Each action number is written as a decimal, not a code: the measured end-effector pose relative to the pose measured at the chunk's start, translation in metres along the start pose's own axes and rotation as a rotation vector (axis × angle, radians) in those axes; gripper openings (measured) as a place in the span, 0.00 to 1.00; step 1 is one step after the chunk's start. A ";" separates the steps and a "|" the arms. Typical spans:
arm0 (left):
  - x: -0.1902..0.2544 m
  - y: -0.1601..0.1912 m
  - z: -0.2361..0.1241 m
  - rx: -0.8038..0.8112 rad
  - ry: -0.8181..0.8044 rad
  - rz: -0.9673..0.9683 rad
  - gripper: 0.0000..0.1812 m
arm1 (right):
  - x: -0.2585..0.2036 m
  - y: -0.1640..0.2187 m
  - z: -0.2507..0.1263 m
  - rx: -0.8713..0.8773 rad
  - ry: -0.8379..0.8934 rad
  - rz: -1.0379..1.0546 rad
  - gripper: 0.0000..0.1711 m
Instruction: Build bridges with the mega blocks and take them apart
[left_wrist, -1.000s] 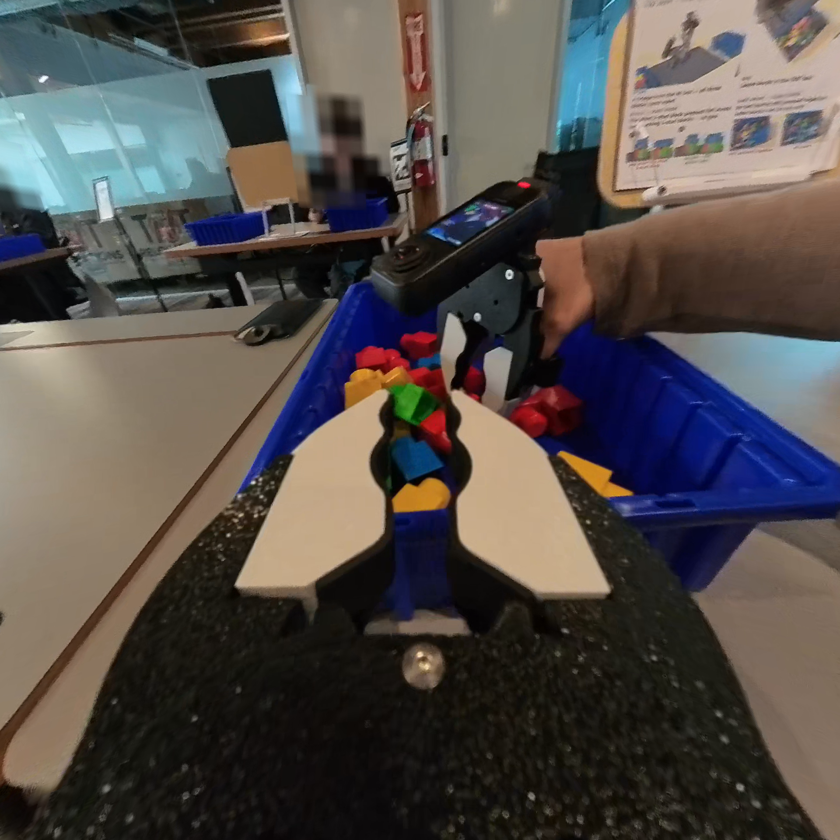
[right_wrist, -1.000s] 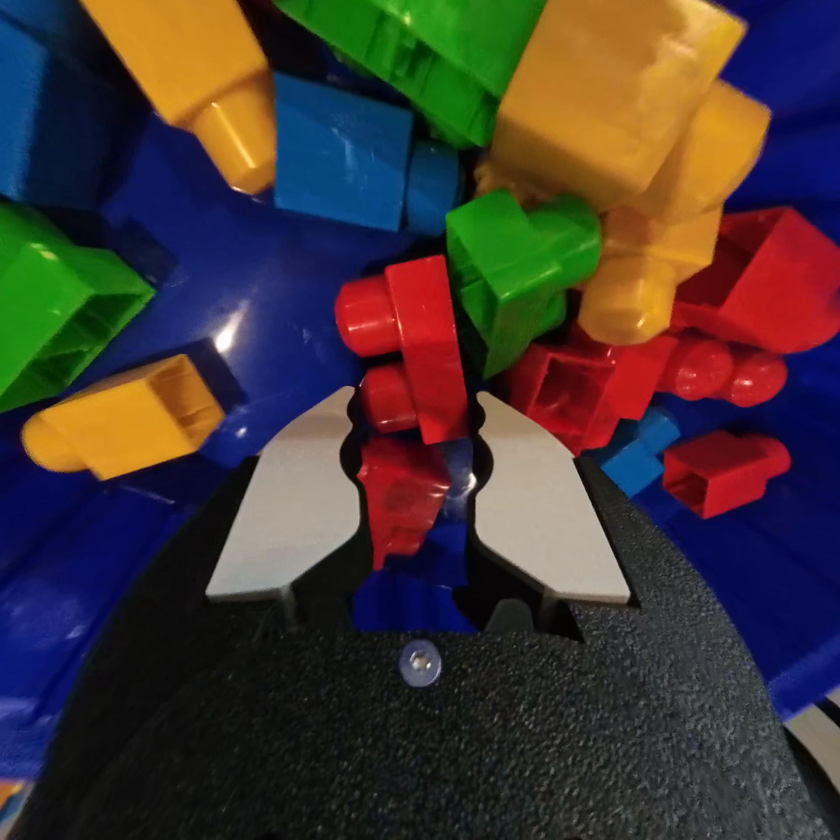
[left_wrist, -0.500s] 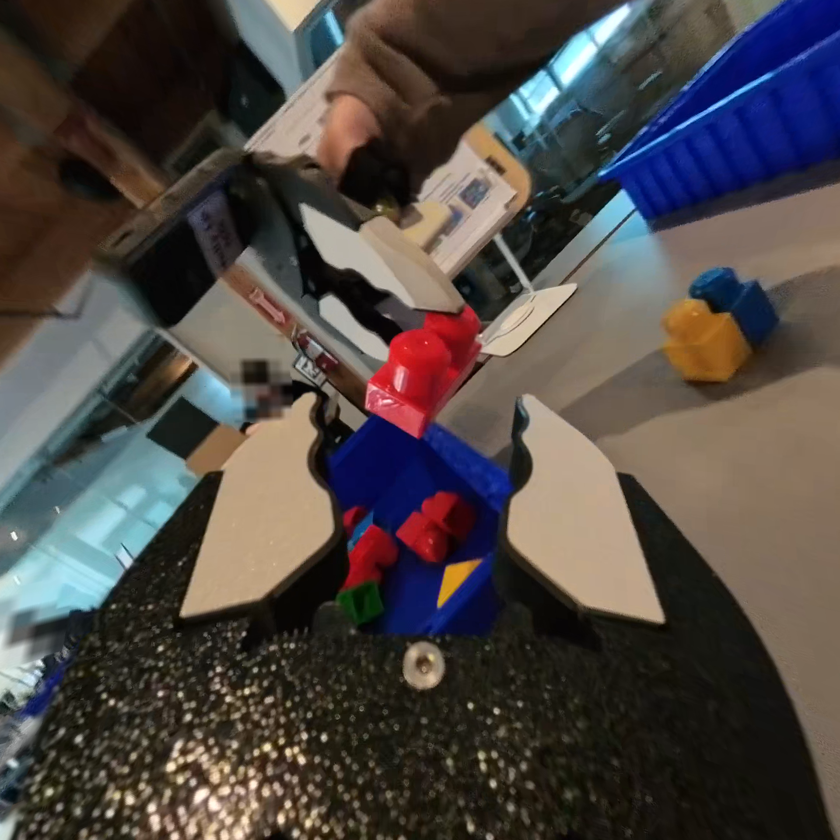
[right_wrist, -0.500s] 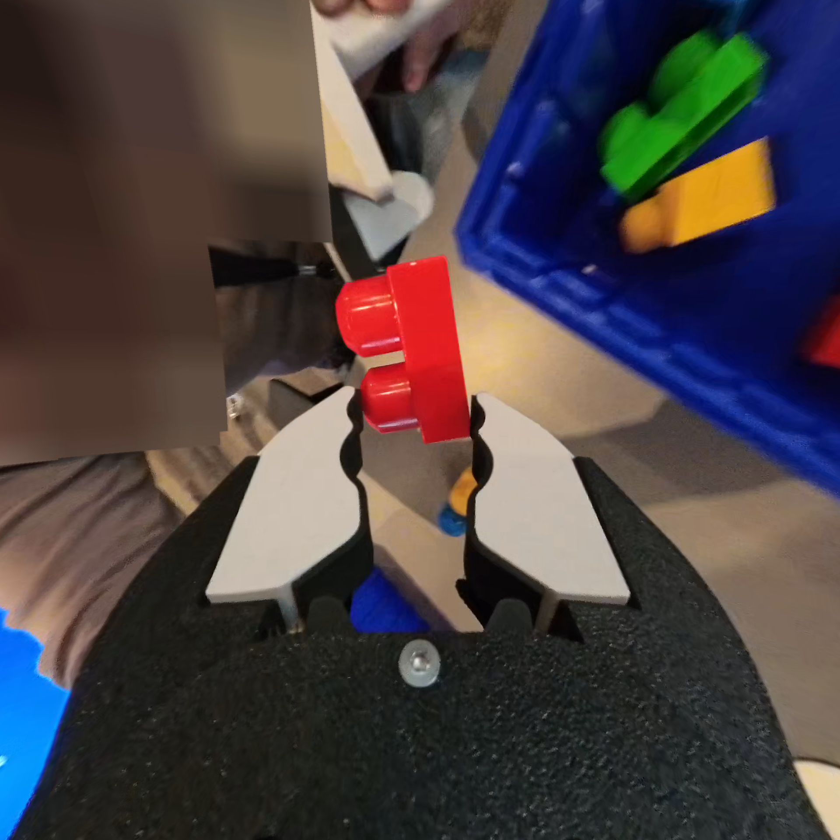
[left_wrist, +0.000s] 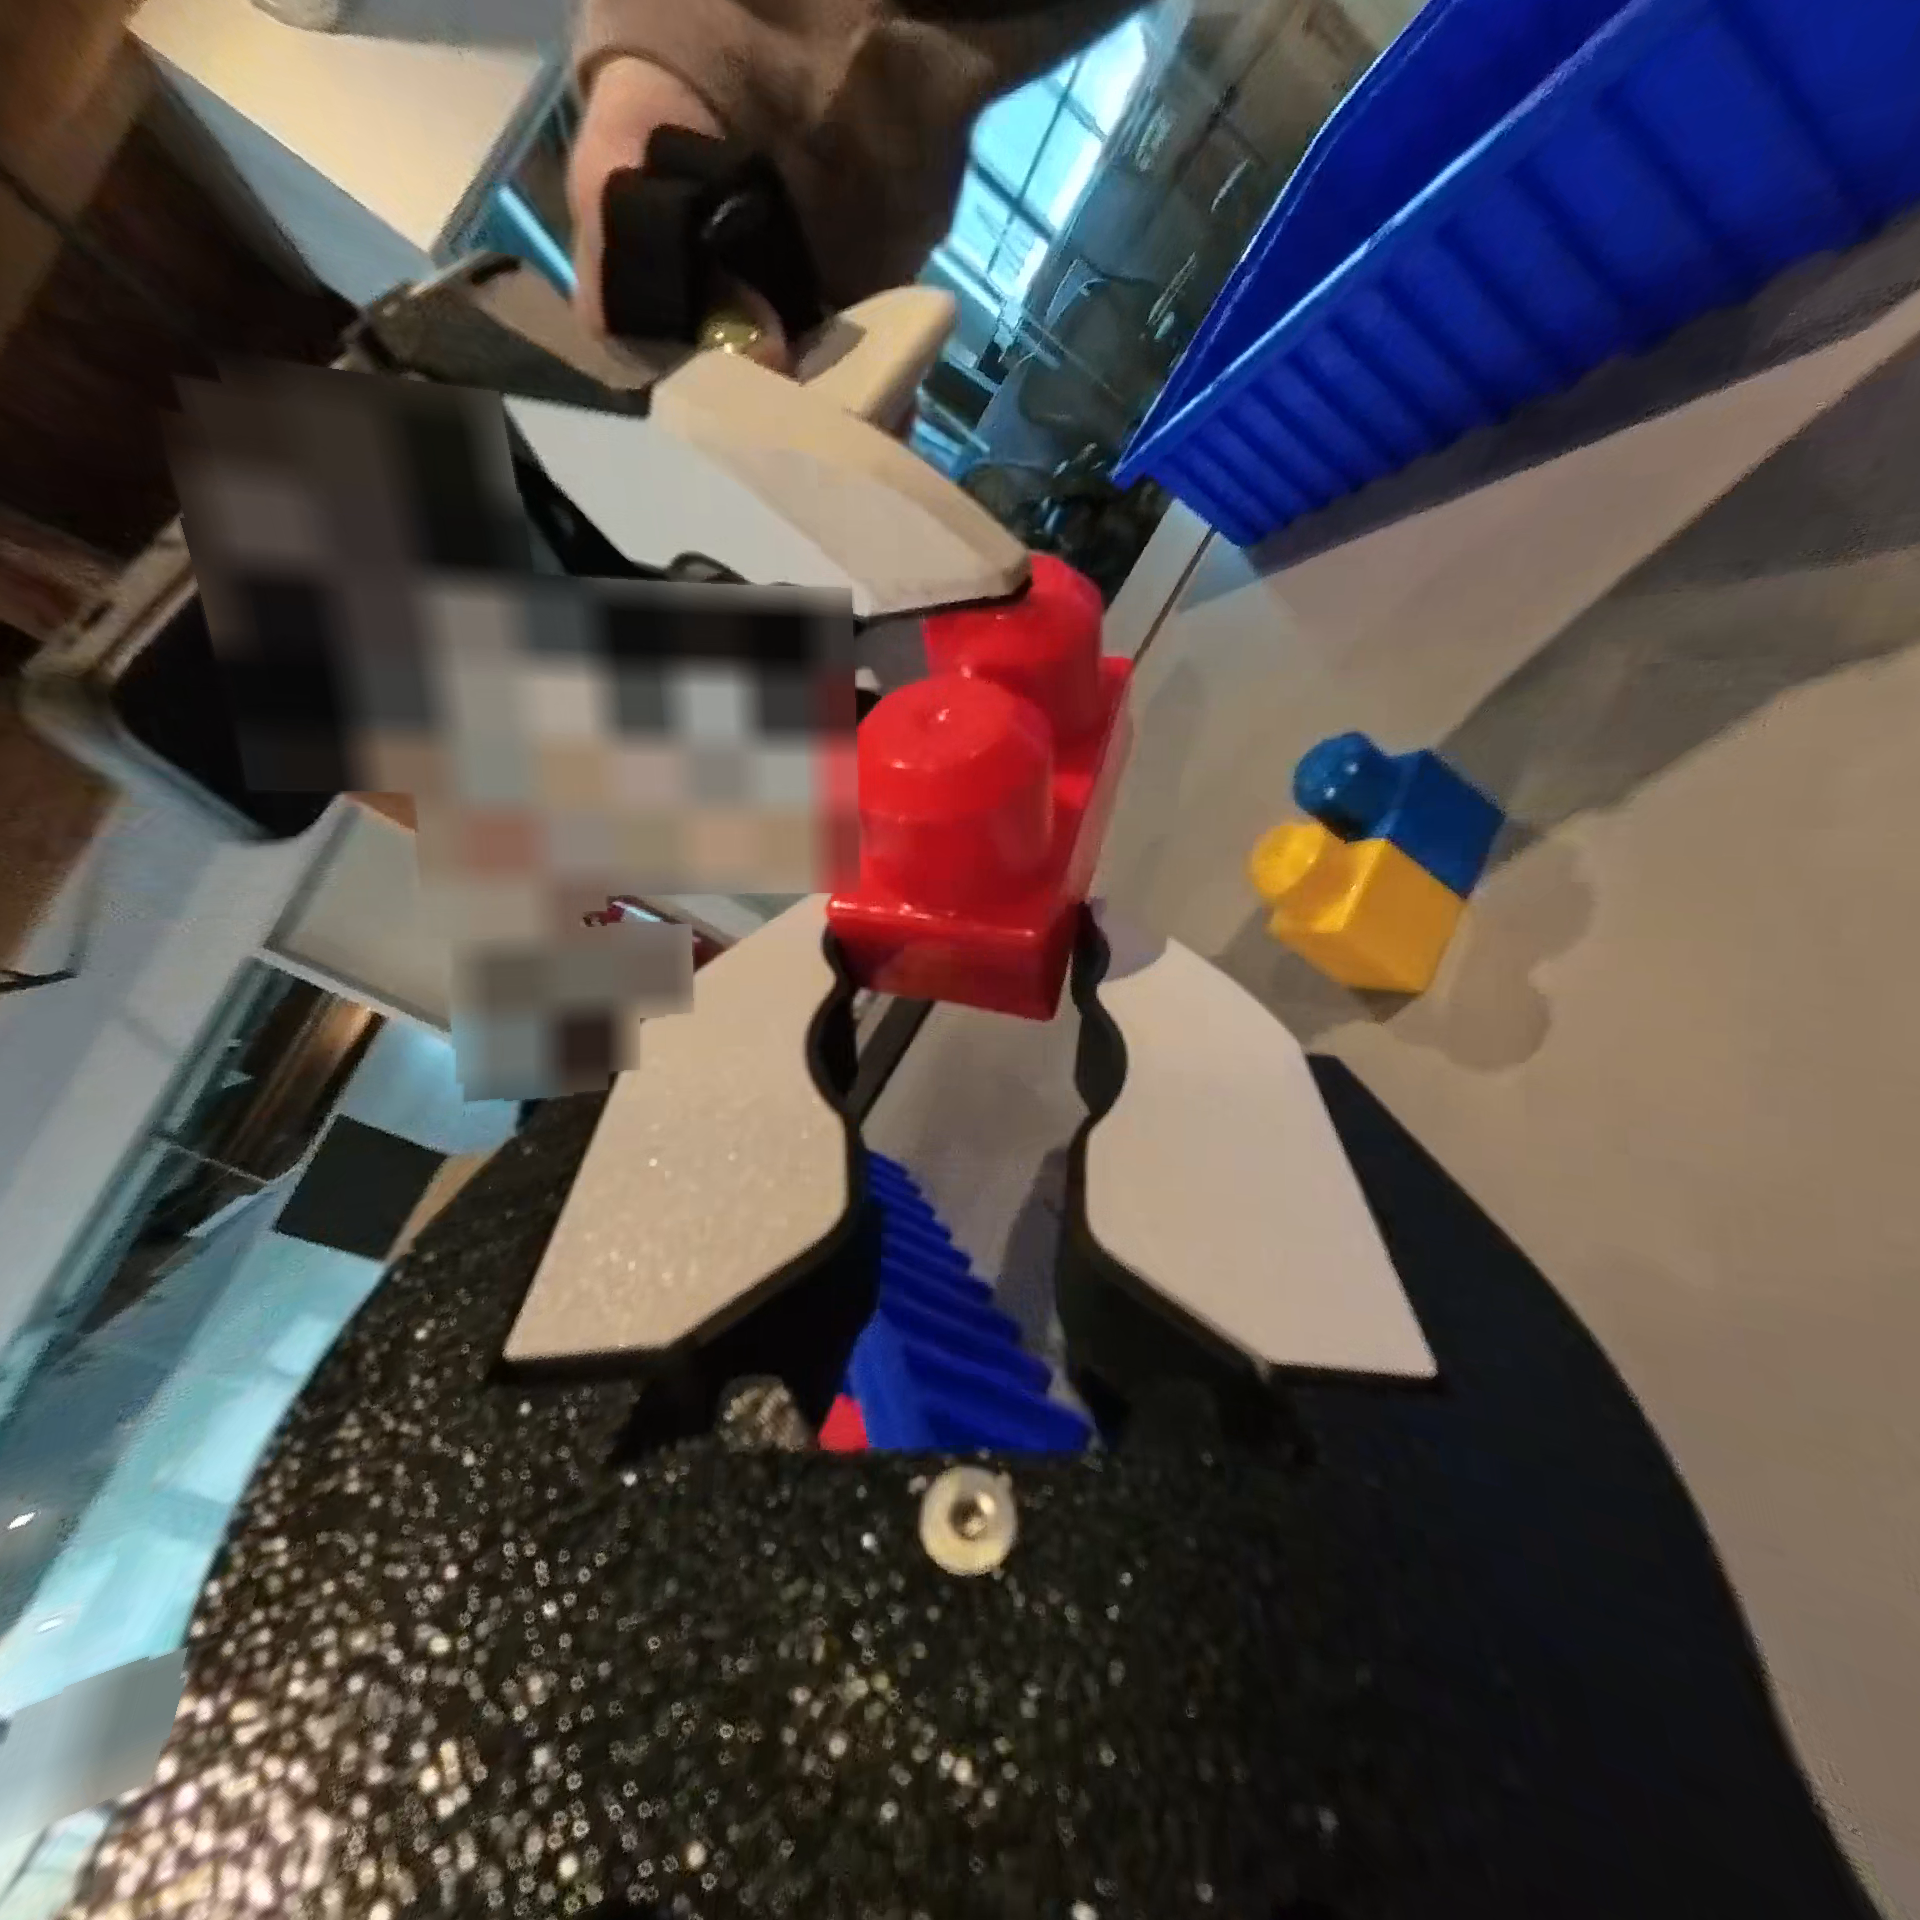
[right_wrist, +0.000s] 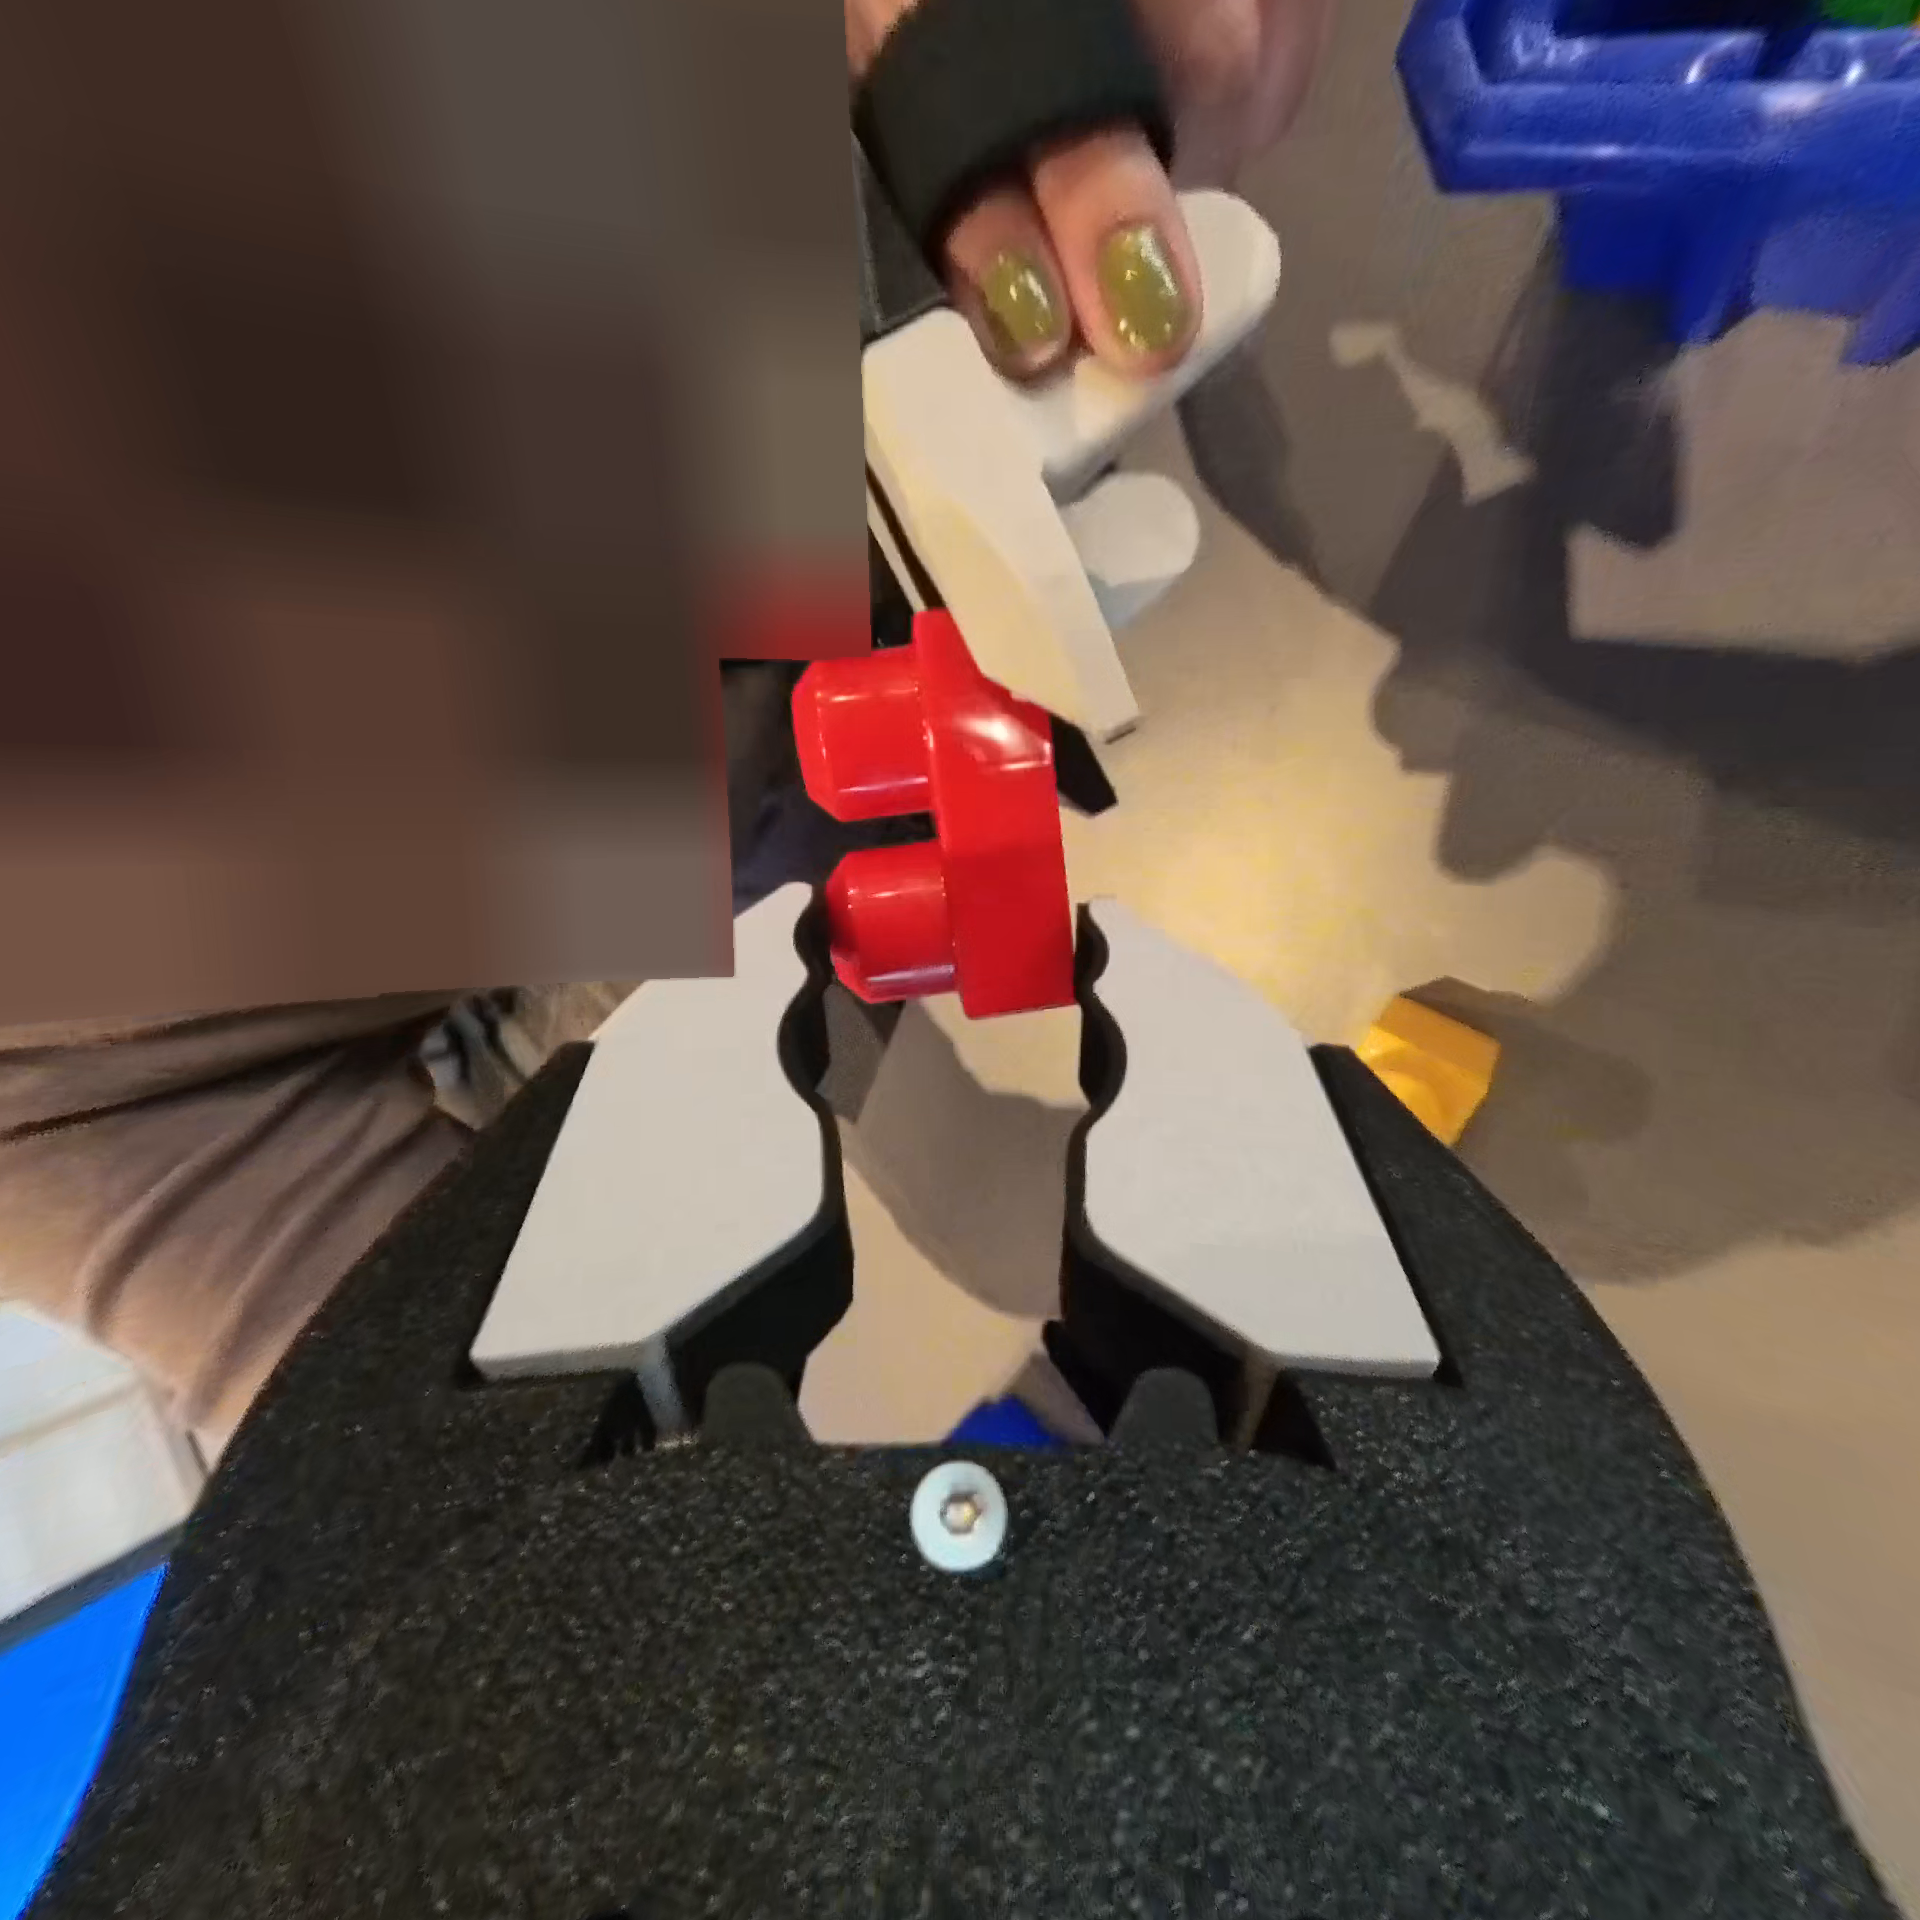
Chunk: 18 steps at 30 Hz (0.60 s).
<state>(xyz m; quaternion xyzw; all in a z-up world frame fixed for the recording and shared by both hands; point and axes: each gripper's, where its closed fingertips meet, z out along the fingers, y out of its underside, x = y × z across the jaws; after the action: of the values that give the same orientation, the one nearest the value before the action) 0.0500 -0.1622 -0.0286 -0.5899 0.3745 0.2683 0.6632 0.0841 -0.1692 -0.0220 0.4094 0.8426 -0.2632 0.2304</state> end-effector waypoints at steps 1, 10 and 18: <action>0.001 -0.005 0.001 0.026 0.006 -0.007 0.21 | -0.004 0.002 0.000 0.044 -0.026 0.008 0.26; 0.015 -0.030 0.009 0.125 -0.030 0.057 0.24 | -0.015 0.025 0.001 0.093 -0.074 0.034 0.26; 0.022 -0.036 0.008 0.156 0.078 -0.022 0.38 | -0.008 0.033 0.003 0.100 -0.095 0.083 0.26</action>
<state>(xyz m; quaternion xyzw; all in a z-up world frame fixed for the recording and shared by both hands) 0.0929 -0.1623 -0.0251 -0.5505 0.4135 0.2078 0.6948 0.1160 -0.1577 -0.0277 0.4420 0.7989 -0.3142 0.2601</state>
